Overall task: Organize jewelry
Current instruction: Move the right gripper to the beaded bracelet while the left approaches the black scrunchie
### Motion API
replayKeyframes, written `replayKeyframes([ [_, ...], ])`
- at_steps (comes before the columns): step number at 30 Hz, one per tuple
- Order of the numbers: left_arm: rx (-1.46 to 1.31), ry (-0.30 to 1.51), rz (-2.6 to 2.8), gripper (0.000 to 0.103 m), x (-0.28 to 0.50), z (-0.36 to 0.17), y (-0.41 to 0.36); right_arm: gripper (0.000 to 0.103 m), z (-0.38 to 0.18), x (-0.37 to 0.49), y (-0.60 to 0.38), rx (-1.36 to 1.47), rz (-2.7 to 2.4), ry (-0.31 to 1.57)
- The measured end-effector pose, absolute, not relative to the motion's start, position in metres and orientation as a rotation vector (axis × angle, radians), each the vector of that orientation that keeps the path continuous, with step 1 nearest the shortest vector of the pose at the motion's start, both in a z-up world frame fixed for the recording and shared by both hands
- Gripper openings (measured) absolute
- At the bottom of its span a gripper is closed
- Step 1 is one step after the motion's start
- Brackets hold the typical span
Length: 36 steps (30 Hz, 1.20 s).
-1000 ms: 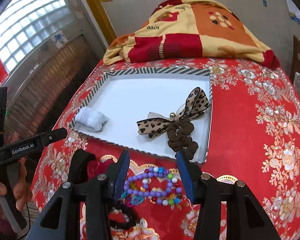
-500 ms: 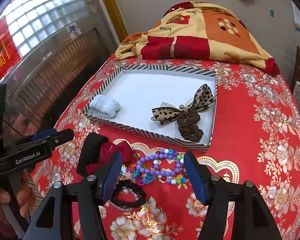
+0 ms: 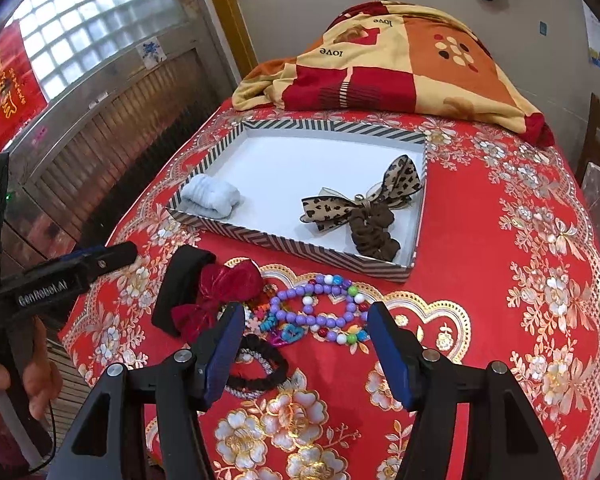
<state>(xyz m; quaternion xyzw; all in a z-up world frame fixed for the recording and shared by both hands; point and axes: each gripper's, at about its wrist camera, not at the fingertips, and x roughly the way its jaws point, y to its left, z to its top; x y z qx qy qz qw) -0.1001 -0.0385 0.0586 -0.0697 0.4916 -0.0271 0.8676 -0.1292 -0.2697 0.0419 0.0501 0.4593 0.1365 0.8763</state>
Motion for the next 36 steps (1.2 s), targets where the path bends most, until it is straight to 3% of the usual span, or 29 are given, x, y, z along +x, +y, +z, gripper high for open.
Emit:
replayKeyframes([
  [13,-0.266,1.103,-0.020,0.065,-0.095,0.041,-0.001,0.061,0.025,-0.131,-0.276,0.093,0.275,1.004],
  [25,-0.236,1.183,-0.061,0.065,-0.091,0.013,-0.013,0.061,0.004,-0.123,-0.283,0.067,0.245,1.036],
  [29,-0.229,1.202,-0.065,0.065,-0.088,0.005,-0.016,0.049,-0.004,-0.114,-0.288,0.063,0.239,1.043],
  [36,-0.221,1.226,-0.074,0.065,-0.080,-0.005,-0.017,0.042,-0.018,-0.088,-0.285,0.049,0.283,1.061],
])
